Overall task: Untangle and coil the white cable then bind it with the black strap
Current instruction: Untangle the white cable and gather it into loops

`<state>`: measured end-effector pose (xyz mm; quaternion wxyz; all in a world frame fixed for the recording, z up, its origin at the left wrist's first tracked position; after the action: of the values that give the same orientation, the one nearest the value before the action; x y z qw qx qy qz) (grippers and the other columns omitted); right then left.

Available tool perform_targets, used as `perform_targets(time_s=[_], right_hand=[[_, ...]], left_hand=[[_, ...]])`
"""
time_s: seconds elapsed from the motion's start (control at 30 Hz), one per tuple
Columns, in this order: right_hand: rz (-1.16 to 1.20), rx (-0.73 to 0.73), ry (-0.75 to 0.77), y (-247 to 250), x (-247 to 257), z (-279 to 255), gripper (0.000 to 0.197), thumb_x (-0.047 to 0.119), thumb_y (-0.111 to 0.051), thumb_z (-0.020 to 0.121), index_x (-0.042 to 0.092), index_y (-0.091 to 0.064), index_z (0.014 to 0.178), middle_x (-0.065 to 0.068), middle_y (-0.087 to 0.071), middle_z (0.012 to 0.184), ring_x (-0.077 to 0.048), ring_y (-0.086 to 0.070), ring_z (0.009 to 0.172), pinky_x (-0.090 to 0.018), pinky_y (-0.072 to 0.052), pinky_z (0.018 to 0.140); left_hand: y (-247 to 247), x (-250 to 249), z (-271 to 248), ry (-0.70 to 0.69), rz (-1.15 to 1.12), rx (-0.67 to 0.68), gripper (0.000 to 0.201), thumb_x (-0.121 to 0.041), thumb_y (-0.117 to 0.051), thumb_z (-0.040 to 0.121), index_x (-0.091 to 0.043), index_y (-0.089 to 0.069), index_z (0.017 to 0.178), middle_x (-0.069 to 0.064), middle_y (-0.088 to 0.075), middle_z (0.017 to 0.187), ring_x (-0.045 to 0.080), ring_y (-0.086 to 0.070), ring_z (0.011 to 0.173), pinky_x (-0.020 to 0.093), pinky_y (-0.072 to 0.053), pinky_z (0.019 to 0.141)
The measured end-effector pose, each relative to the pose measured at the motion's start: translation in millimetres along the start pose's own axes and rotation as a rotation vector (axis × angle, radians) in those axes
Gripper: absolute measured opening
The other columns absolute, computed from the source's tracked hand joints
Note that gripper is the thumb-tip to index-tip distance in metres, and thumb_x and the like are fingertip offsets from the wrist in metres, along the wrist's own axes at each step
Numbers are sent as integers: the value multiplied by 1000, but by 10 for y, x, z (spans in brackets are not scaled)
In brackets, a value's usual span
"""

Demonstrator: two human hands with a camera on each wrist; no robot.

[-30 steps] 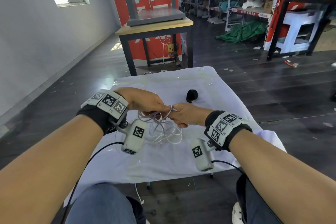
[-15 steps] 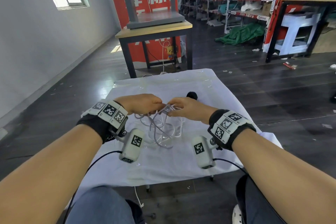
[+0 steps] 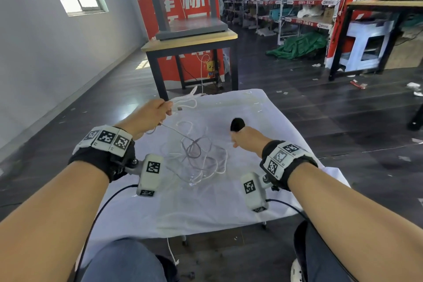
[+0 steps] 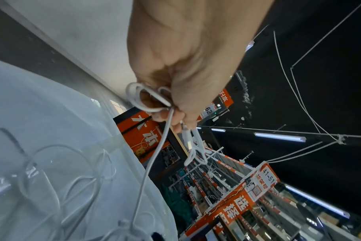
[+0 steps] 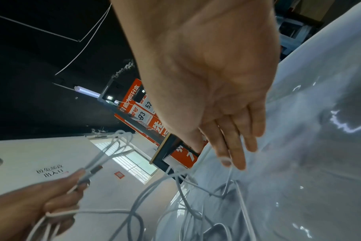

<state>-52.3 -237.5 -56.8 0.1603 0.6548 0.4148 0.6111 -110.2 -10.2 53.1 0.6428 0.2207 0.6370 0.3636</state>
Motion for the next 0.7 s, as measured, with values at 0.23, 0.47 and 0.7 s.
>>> perform_targets(time_s=[0.23, 0.47, 0.7], right_hand=[[-120, -128, 147, 206, 317, -91, 33, 11, -40, 97, -6, -60, 117, -23, -59, 122, -36, -55, 112, -38, -45, 94], [67, -302, 582, 600, 1175, -429, 35, 34, -44, 99, 9, -64, 113, -6, -63, 115, -13, -55, 97, -19, -37, 75], [-38, 254, 491, 32, 1087, -463, 8, 29, -64, 89, 22, -63, 87, 0, -71, 85, -13, -59, 77, -21, -42, 69]], left_hand=[[71, -387, -42, -277, 373, -26, 33, -33, -36, 102, -11, -55, 87, -1, -51, 74, 11, -43, 61, 19, -33, 54], [-268, -658, -166, -455, 651, 248, 31, -31, -41, 101, -6, -60, 103, -2, -63, 93, 4, -50, 71, 12, -35, 60], [-380, -773, -256, -524, 627, 404, 29, -27, -42, 101, -8, -62, 95, -2, -61, 84, -1, -46, 64, 9, -36, 61]])
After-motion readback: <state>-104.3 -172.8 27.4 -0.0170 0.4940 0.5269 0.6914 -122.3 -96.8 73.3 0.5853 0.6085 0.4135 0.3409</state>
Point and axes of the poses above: each hand's wrist, its own z-axis towards the middle knuckle, its own y-axis out of the back of the hand, x = y × z, the point moved 8 cm from there along z, towards the middle knuckle
